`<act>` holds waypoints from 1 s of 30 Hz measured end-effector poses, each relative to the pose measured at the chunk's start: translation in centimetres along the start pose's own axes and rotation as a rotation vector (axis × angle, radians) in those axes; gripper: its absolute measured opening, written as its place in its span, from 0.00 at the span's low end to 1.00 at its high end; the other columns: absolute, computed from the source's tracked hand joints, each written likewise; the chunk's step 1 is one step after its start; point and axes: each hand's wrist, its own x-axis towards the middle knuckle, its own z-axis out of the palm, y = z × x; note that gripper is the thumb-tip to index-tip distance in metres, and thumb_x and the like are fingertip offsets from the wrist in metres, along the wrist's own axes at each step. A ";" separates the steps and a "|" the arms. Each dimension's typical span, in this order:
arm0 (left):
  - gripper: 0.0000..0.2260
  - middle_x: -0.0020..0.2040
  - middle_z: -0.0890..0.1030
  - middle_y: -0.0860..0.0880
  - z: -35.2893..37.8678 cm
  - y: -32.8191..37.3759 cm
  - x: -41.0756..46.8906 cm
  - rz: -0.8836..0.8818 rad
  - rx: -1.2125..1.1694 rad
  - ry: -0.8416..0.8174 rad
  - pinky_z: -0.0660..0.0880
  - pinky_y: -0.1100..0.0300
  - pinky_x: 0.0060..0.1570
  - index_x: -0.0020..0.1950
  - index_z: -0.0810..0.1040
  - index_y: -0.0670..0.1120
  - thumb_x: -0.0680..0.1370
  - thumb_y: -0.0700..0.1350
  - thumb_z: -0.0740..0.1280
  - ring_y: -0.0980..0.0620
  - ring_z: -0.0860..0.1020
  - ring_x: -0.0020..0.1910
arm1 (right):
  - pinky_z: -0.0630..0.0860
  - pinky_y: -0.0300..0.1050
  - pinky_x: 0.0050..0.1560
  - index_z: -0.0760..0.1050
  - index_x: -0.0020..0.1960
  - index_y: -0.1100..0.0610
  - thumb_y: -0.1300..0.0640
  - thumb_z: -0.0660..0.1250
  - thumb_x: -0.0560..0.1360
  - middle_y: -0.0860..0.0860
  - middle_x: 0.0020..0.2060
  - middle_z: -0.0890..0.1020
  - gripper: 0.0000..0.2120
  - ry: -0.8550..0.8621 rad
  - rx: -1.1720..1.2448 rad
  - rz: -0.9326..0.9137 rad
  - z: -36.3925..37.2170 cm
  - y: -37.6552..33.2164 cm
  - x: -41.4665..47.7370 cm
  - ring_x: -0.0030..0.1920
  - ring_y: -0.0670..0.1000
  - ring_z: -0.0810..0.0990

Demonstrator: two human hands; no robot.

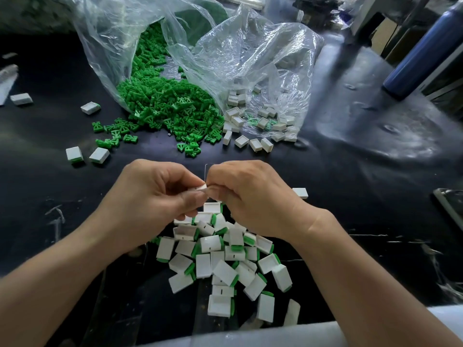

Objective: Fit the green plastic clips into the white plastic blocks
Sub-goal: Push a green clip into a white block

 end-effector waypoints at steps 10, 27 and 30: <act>0.13 0.38 0.85 0.46 0.0 -0.1 0.6 -0.017 -0.380 0.046 0.78 0.65 0.33 0.40 0.84 0.46 0.59 0.49 0.71 0.53 0.82 0.36 | 0.69 0.34 0.29 0.74 0.37 0.57 0.49 0.53 0.78 0.49 0.30 0.78 0.19 0.098 0.879 0.317 -0.6 0.2 0.1 0.29 0.44 0.74; 0.13 0.30 0.80 0.43 0.0 0.0 0.2 0.048 -0.452 -0.049 0.79 0.52 0.33 0.44 0.81 0.38 0.64 0.43 0.70 0.43 0.78 0.28 | 0.63 0.38 0.31 0.68 0.39 0.60 0.46 0.49 0.79 0.51 0.28 0.69 0.20 -0.175 1.373 0.460 0.4 -1.7 0.4 0.27 0.46 0.65; 0.13 0.30 0.80 0.41 0.0 0.0 0.2 0.044 -0.447 -0.041 0.78 0.52 0.32 0.44 0.81 0.38 0.64 0.43 0.70 0.41 0.78 0.29 | 0.62 0.39 0.32 0.71 0.38 0.59 0.48 0.51 0.79 0.50 0.28 0.68 0.20 -0.137 1.352 0.454 0.6 -1.8 0.3 0.28 0.46 0.64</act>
